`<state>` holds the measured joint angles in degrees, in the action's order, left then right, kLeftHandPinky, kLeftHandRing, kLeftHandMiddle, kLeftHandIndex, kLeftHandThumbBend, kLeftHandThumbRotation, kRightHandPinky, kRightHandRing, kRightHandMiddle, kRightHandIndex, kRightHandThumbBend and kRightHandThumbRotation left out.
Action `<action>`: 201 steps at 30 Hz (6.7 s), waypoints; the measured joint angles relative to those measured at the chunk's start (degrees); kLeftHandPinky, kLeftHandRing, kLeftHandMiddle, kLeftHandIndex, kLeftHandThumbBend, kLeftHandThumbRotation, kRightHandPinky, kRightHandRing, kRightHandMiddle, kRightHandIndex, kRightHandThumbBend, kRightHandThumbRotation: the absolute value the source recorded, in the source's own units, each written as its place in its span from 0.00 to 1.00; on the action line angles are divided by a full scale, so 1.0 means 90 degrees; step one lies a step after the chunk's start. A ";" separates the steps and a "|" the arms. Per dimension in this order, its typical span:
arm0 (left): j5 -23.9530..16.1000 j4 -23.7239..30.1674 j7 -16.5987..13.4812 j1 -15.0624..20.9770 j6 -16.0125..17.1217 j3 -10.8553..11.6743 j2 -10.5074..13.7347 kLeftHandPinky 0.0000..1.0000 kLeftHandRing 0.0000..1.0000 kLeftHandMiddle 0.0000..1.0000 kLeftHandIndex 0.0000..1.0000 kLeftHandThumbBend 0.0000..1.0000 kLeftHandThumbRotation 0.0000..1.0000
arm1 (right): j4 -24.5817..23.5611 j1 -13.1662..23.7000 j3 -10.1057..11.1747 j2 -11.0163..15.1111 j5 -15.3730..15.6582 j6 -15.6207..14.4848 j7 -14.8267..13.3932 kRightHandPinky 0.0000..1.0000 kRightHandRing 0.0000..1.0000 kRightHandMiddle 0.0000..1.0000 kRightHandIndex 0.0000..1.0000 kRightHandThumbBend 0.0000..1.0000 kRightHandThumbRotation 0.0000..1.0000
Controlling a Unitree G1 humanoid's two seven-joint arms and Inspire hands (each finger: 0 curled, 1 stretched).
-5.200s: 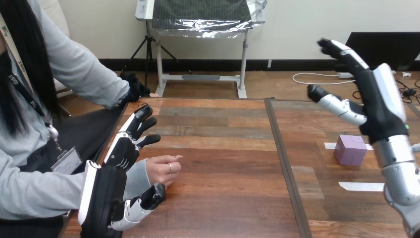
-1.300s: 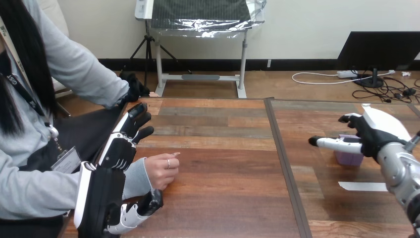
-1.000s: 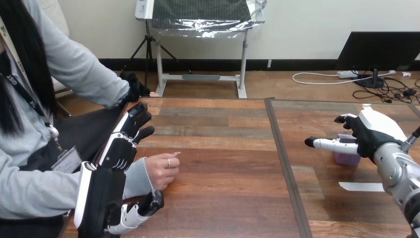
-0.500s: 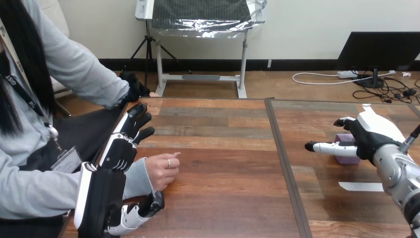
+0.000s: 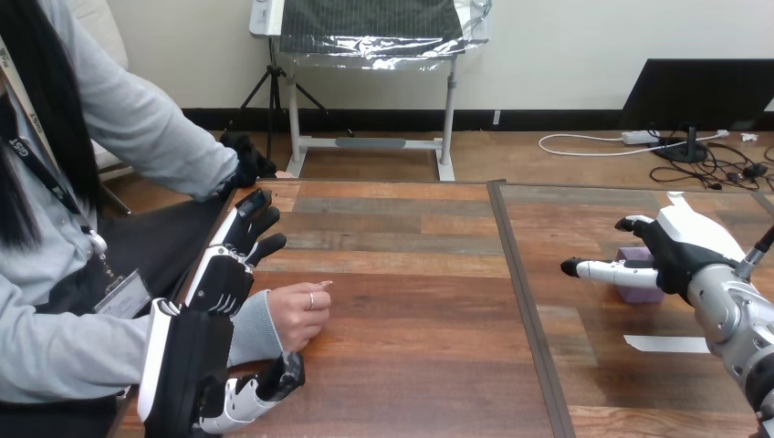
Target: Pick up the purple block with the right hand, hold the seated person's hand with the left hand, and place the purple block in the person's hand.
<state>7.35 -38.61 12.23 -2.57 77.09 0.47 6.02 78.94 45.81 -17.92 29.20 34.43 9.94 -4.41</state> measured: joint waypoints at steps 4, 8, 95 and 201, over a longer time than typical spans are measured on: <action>0.0009 0.0000 0.0009 0.0000 0.0001 -0.0005 0.0000 0.84 0.90 0.93 0.91 1.00 0.72 | -0.0007 0.0000 -0.0032 0.0007 0.0030 0.0004 0.0004 0.77 0.87 0.91 0.91 0.91 0.76; 0.0009 0.0000 0.0009 0.0000 0.0005 -0.0004 -0.0004 0.83 0.90 0.92 0.91 1.00 0.72 | -0.0014 0.0000 -0.0040 0.0016 0.0048 0.0022 0.0003 0.76 0.85 0.90 0.91 0.89 0.74; 0.0151 -0.0002 0.0062 0.0059 0.0069 0.0002 -0.0017 0.85 0.91 0.92 0.90 1.00 0.71 | -0.0673 0.0115 -0.0157 0.0493 -0.0147 0.1805 0.1706 0.58 0.63 0.66 0.80 0.79 0.77; 0.0365 -0.0017 0.0367 0.0367 -0.0057 0.0066 -0.0001 0.83 0.91 0.92 0.89 1.00 0.74 | -0.4638 -0.1736 0.1267 0.1316 -0.1325 0.2587 0.1548 0.72 0.79 0.77 0.81 1.00 0.72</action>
<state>10.64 -38.76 15.53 0.73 76.58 1.07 6.01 37.20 30.18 -6.51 41.05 22.50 33.22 9.52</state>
